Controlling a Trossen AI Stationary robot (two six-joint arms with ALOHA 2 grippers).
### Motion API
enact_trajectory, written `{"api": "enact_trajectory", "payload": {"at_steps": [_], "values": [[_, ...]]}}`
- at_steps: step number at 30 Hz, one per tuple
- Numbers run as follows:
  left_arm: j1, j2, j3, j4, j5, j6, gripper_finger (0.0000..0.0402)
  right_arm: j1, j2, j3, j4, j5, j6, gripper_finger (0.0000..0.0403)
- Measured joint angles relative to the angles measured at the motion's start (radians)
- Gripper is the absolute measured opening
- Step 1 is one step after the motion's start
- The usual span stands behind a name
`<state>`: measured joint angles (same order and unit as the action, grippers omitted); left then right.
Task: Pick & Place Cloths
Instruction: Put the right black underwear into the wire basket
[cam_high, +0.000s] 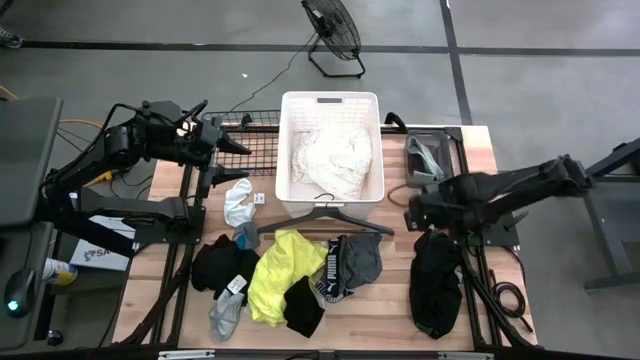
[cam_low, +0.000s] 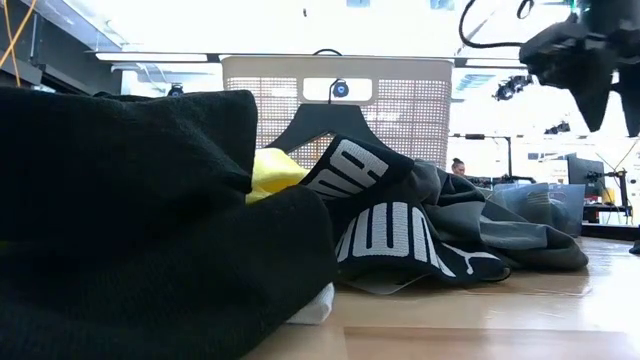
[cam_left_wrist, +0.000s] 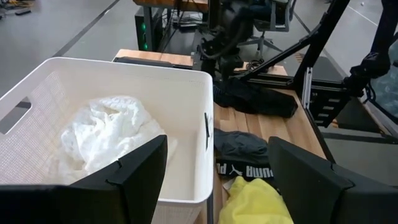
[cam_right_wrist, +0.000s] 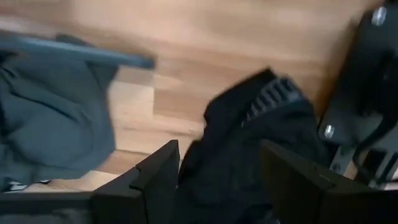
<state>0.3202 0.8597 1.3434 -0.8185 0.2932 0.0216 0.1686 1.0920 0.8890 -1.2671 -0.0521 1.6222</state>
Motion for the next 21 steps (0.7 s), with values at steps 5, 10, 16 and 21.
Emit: {"api": "enact_trajectory", "payload": {"at_steps": [5, 10, 16, 21], "values": [[0.000, 0.000, 0.000, -0.001, 0.003, 0.000, 0.0273, 0.113, 0.101, 0.000, 0.001, -0.009, 0.131, 0.0206], [0.000, 0.000, 0.000, -0.001, 0.003, 0.000, 0.0273, 0.195, 0.219, 0.000, 0.006, -0.051, 0.214, 0.0205], [0.000, 0.000, 0.000, -0.011, 0.003, 0.000, 0.0273, 0.267, 0.333, -0.002, 0.051, -0.089, 0.268, 0.0205], [0.000, 0.000, 0.000, -0.030, 0.003, -0.001, 0.0273, 0.321, 0.389, -0.002, 0.104, -0.088, 0.328, 0.0205]]}}
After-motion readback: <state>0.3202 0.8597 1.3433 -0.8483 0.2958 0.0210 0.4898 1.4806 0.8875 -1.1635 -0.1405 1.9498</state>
